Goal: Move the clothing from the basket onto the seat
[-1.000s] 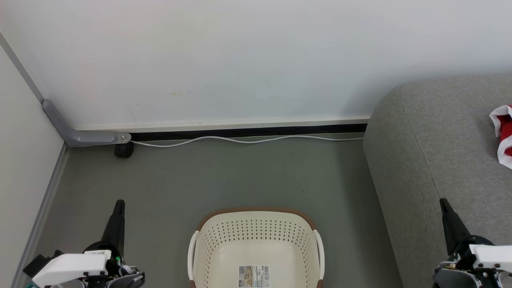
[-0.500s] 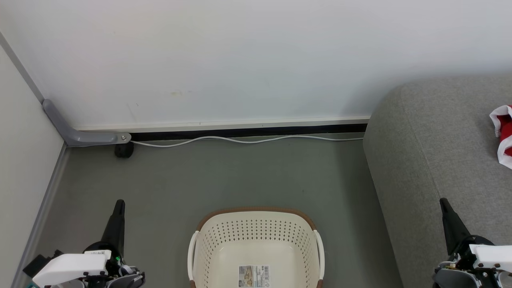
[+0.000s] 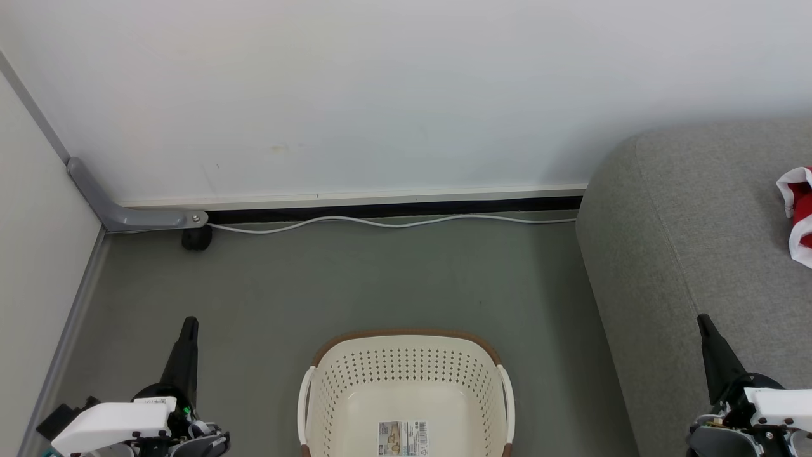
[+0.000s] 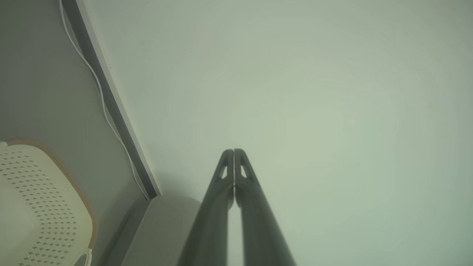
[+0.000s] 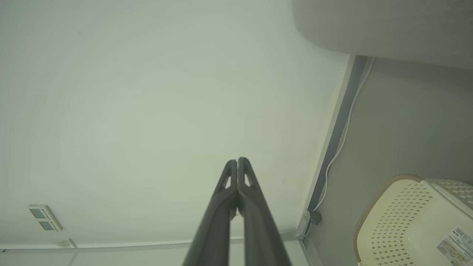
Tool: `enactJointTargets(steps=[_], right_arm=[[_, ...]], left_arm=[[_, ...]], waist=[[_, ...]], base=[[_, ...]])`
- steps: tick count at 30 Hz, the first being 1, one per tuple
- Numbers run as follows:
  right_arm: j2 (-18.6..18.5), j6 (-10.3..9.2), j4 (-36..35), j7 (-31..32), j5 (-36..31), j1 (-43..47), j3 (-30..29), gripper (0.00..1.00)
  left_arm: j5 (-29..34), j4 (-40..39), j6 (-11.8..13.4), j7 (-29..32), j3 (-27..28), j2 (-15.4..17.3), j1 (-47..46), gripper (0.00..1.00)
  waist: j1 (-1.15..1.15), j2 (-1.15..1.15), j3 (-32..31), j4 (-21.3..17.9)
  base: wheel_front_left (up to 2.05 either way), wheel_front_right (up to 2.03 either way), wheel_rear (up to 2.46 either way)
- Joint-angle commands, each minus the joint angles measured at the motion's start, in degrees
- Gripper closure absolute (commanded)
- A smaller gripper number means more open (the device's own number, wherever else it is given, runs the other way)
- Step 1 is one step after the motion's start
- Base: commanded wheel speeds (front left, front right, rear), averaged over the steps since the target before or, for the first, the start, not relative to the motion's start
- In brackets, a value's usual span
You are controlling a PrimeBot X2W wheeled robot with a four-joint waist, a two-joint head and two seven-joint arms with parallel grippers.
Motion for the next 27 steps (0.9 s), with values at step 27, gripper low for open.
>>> enactJointTargets(steps=[27], right_arm=[[-0.56,0.09,-1.73,0.44,0.48,-2.21,0.85,1.0]], left_arm=[[-0.22,-1.32,-0.44,0.42,1.91,0.69,-3.13,1.0]], waist=[[0.0,0.0,0.0,0.0]], base=[[0.0,0.0,0.0]])
